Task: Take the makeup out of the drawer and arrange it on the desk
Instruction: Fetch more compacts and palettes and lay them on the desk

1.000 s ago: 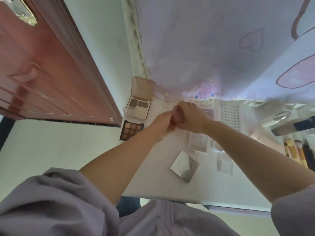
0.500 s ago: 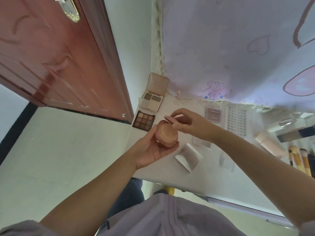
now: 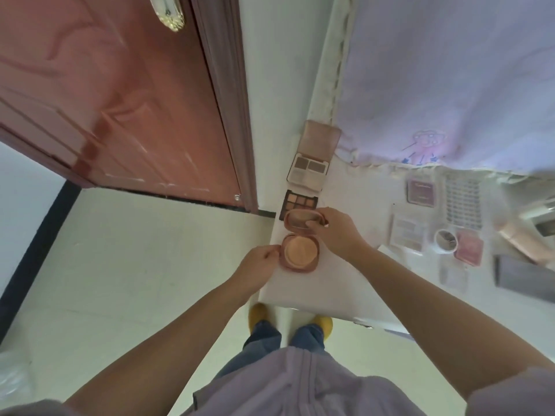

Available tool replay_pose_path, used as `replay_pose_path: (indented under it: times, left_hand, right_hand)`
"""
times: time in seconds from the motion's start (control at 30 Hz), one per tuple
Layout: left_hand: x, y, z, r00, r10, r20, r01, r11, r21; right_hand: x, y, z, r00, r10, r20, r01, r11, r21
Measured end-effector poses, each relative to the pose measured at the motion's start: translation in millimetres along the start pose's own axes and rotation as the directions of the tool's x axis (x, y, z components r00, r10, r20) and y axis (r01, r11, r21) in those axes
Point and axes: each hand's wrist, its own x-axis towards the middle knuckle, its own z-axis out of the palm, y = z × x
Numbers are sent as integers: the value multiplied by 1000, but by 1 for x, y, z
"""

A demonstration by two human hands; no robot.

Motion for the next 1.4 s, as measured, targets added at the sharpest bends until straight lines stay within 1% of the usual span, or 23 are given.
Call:
replay_pose_path:
  times: [0.1,0.23,0.27,0.33,0.37,0.4,0.43,0.5,0.57,0.6,0.67,0.73,0.83,0.9,0.97,1.03,1.07,1.1,1.13,1.2,1.23,1.3,1.4]
  left_hand:
    - [8,2,-6,997,75,34,-79,987,143]
    - [14,-2,-10,994,91,58,-101,977,189]
    - [15,-1,-9,994,106,39,-112,965,235]
    - [13,2,-6,975,204,-86,-166,930,327]
    - [11,8,-3,938,318,-140,-254,902,350]
    - [8,15,1,884,443,-151,-369,858,357]
    - [6,24,7,832,542,-117,-476,807,350]
    - [5,46,27,775,631,35,-606,726,326]
    - [13,69,58,786,585,201,-617,719,320]
    - [21,78,75,805,531,266,-593,737,323]
    - [43,92,109,852,386,355,-507,777,373]
    - [69,100,137,892,246,378,-411,790,456]
    - [96,106,166,939,149,310,-293,817,496]
    - [102,108,178,957,139,254,-244,859,450]
    - [103,111,183,969,101,226,-175,924,339]
    - [102,117,180,984,8,180,-24,996,86]
    - [102,119,176,985,-42,167,52,997,-52]
    - [101,121,172,977,-97,189,132,975,-179]
    - [100,122,167,955,-138,261,213,934,-286]
    - [95,125,159,896,-119,429,334,818,-469]
    - [93,126,157,885,-80,458,354,755,-552]
    - [91,131,155,901,-38,432,342,673,-656]
    - [87,131,148,923,-39,383,333,579,-744]
  right_hand:
    - [4,-3,8,998,54,-35,-53,998,41]
    - [0,-3,12,997,74,-24,-72,995,74]
    - [-2,-2,10,998,69,-9,-68,994,81]
    - [-6,2,0,998,55,3,-55,993,106]
    - [-8,6,-9,999,51,-20,-48,992,121]
    - [-10,13,-21,997,48,-62,-39,991,130]
    - [-13,23,-33,992,54,-112,-39,990,133]
    - [-20,49,-60,974,64,-216,-52,997,58]
    - [-28,79,-86,958,80,-276,-113,988,-104]
    - [-31,94,-97,958,98,-269,-152,971,-187]
    - [-33,117,-110,978,132,-163,-187,898,-399]
    - [-32,134,-115,989,147,-5,-120,789,-602]
    - [-28,148,-118,993,56,103,26,751,-660]
    - [-24,153,-120,987,-24,161,133,694,-708]
    - [-21,158,-121,978,-110,180,207,650,-731]
    - [-17,162,-125,966,-208,152,256,701,-665]
    - [-15,161,-129,964,-238,117,261,775,-576]
    - [-12,157,-134,966,-247,72,252,855,-453]
    - [-10,151,-140,968,-247,30,244,915,-321]
    - [-3,135,-149,958,-287,-20,280,946,-166]
    - [2,128,-152,948,-319,-24,312,940,-140]
    - [11,119,-156,929,-370,2,368,924,-108]
    - [25,111,-163,929,-348,123,346,938,32]
